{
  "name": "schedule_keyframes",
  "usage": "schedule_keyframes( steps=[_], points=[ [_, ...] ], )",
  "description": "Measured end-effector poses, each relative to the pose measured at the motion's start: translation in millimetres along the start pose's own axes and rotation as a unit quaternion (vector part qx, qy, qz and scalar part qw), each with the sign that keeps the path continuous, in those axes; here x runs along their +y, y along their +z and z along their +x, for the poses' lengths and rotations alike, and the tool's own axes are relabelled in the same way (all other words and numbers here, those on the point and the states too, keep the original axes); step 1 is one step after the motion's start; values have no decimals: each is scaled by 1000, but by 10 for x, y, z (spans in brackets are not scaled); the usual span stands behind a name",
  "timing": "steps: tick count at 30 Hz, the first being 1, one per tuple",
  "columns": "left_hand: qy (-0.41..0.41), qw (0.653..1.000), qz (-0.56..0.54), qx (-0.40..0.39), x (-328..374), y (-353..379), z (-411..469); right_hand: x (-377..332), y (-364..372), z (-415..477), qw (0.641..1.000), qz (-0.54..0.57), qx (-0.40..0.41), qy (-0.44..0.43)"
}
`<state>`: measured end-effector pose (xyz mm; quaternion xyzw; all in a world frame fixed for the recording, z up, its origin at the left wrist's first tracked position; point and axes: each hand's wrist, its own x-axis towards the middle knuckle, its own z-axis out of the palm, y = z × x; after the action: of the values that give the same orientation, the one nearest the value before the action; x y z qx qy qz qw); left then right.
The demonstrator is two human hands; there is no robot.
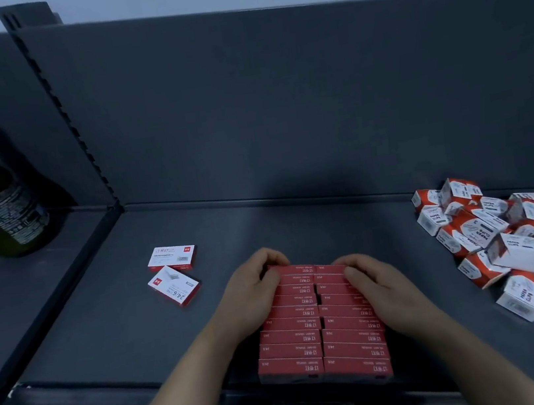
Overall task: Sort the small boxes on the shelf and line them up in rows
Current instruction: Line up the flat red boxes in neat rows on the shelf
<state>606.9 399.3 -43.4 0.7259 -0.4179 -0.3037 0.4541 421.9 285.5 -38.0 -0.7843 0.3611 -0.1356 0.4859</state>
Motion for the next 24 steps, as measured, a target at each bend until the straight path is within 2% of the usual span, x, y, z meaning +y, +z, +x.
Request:
schedule_keyframes(
  steps=[3,5,7,9,11,13,15,17,20,24],
  points=[
    [5,1000,25,-12,22,-27,-54,-16,-63,65,999,-47,-13,-14],
    [14,998,52,18,1,-130,-80,-75,-120,133,995,-95,-4,-36],
    [26,991,76,103,-58,-317,-120,-169,-127,204,990,-123,1,-62],
    [9,970,123,208,-157,-571,-173,-279,-63,293,985,-151,-8,-85],
    [-77,940,206,260,-259,-802,-230,-404,57,396,977,-180,-24,-110],
    [-182,915,273,234,-333,-932,-280,-553,228,521,968,-206,-42,-134],
    [-218,908,295,204,-390,-947,-316,-700,446,675,959,-226,-65,-156],
    [-192,922,261,211,-442,-942,-354,-828,682,844,954,-234,-88,-166],
    [-147,950,152,230,-426,-976,-469,-973,1026,1075,954,-224,-124,-159],
    [-127,953,59,267,-485,-1092,-592,-1077,1387,1290,955,-218,-138,-144]
  ],
)
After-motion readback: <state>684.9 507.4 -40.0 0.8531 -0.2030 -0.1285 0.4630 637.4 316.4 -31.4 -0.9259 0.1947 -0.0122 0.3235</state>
